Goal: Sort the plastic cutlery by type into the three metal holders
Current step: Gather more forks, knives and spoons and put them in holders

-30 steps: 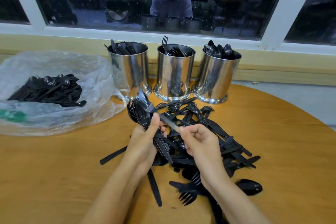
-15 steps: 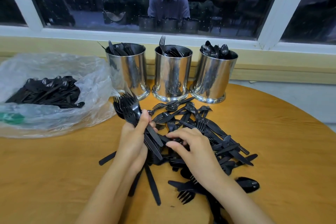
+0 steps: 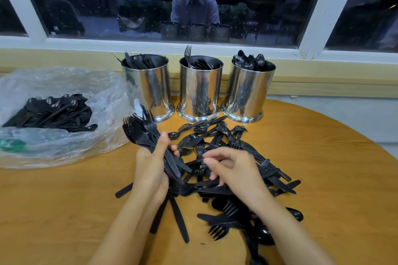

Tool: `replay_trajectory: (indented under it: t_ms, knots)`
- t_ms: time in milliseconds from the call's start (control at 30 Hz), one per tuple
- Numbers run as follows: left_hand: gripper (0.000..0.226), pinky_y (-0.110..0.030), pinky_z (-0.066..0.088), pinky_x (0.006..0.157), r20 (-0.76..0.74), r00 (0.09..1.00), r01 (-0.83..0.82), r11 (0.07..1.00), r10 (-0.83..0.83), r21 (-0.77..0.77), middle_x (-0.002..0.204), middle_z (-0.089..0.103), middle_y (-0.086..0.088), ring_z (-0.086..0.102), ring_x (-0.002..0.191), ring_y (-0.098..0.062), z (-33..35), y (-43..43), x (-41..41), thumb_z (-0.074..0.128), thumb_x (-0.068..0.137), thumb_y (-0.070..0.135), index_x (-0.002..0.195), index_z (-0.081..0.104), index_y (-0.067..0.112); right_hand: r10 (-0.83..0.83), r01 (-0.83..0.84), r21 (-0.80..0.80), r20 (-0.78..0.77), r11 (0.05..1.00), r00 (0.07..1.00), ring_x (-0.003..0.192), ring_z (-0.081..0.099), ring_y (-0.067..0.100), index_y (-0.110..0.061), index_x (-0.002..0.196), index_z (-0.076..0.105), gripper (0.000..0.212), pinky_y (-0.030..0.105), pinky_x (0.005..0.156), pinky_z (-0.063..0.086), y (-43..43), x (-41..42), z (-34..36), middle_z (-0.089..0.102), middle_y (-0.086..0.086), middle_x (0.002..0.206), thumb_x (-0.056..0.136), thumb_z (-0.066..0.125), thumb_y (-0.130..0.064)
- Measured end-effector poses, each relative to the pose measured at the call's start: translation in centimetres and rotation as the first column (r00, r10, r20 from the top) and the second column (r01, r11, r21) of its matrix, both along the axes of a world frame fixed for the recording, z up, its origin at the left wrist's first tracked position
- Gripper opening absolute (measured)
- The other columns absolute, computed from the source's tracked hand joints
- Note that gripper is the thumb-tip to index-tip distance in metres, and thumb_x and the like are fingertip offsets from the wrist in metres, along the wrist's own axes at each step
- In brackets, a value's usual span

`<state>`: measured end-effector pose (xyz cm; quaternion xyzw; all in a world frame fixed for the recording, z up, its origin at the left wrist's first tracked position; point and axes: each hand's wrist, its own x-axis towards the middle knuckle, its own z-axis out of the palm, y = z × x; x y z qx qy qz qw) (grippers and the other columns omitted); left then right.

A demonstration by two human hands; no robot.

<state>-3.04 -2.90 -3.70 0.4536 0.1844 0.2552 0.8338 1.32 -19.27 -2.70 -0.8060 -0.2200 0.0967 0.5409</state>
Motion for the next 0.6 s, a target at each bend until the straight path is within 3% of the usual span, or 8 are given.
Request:
replay_trajectory:
  t_ms: [167, 267, 333, 400, 467, 533, 600]
  knots:
    - [0.024, -0.026, 0.039, 0.057, -0.057, 0.998, -0.030, 0.998, 0.034, 0.059, 0.061, 0.044, 0.005, 0.043, 0.050, -0.007, -0.1, 0.4, 0.0, 0.056, 0.098, 0.026, 0.081, 0.045, 0.013, -0.184, 0.221, -0.190, 0.192, 0.957, 0.964, 0.054, 0.060, 0.000, -0.014, 0.102, 0.070, 0.012, 0.013, 0.050, 0.048, -1.6, 5.7, -0.3, 0.065, -0.008, 0.078, 0.094, 0.062, -0.014]
    - [0.022, -0.024, 0.040, 0.056, -0.101, 0.995, 0.018, 0.996, -0.009, 0.085, 0.060, 0.041, 0.004, 0.040, 0.048, -0.007, -0.3, 0.4, -0.1, 0.061, 0.095, 0.026, 0.083, 0.047, 0.014, -0.202, 0.290, -0.301, 0.292, 0.908, 0.935, 0.074, 0.061, 0.011, -0.007, 0.111, 0.068, 0.021, 0.021, 0.066, 0.051, -0.8, 8.8, -0.7, 0.064, -0.002, 0.086, 0.093, 0.064, -0.017]
    - [0.019, -0.027, 0.040, 0.062, -0.127, 0.991, 0.044, 0.995, -0.032, 0.090, 0.055, 0.042, 0.005, 0.041, 0.046, -0.007, -0.3, 0.3, -0.1, 0.065, 0.092, 0.025, 0.082, 0.052, 0.015, -0.173, 0.294, -0.359, 0.332, 0.886, 0.927, 0.083, 0.059, 0.015, -0.007, 0.118, 0.062, 0.032, 0.028, 0.077, 0.051, 0.2, 10.0, -0.9, 0.062, 0.001, 0.090, 0.092, 0.066, -0.025]
    - [0.015, -0.030, 0.041, 0.069, -0.148, 0.988, 0.054, 0.995, -0.041, 0.086, 0.053, 0.044, 0.006, 0.042, 0.045, -0.007, -0.3, 0.2, -0.1, 0.069, 0.087, 0.025, 0.084, 0.058, 0.014, -0.143, 0.290, -0.452, 0.332, 0.844, 0.933, 0.084, 0.059, 0.019, -0.009, 0.122, 0.057, 0.040, 0.033, 0.075, 0.052, 1.2, 10.7, -1.2, 0.060, 0.002, 0.091, 0.091, 0.067, -0.033]
    - [0.015, -0.032, 0.040, 0.080, -0.154, 0.987, 0.058, 0.996, -0.047, 0.069, 0.053, 0.045, 0.006, 0.043, 0.046, -0.007, -0.5, 0.2, 0.0, 0.070, 0.085, 0.024, 0.092, 0.061, 0.014, -0.130, 0.312, -0.531, 0.352, 0.788, 0.927, 0.081, 0.061, 0.022, -0.009, 0.118, 0.058, 0.033, 0.034, 0.070, 0.053, 1.9, 11.1, -1.4, 0.062, 0.004, 0.089, 0.093, 0.064, -0.030]
    - [0.020, -0.034, 0.036, 0.087, -0.165, 0.984, 0.078, 0.996, -0.069, 0.050, 0.054, 0.045, 0.005, 0.044, 0.046, -0.008, -0.7, 0.4, 0.0, 0.070, 0.087, 0.025, 0.097, 0.060, 0.012, -0.178, 0.349, -0.486, 0.364, 0.801, 0.914, 0.076, 0.061, 0.021, -0.007, 0.115, 0.062, 0.023, 0.033, 0.066, 0.053, 2.3, 11.6, -1.2, 0.063, 0.004, 0.084, 0.096, 0.058, -0.018]
    - [0.026, -0.029, 0.043, 0.076, -0.148, 0.982, 0.124, 0.992, -0.122, 0.007, 0.057, 0.045, 0.003, 0.044, 0.047, -0.009, -0.8, 0.4, 0.0, 0.069, 0.085, 0.029, 0.093, 0.056, 0.009, -0.275, 0.402, -0.328, 0.370, 0.855, 0.887, 0.077, 0.062, 0.018, -0.005, 0.119, 0.065, 0.025, 0.030, 0.073, 0.055, 2.3, 12.2, -0.7, 0.068, 0.006, 0.092, 0.095, 0.058, -0.011]
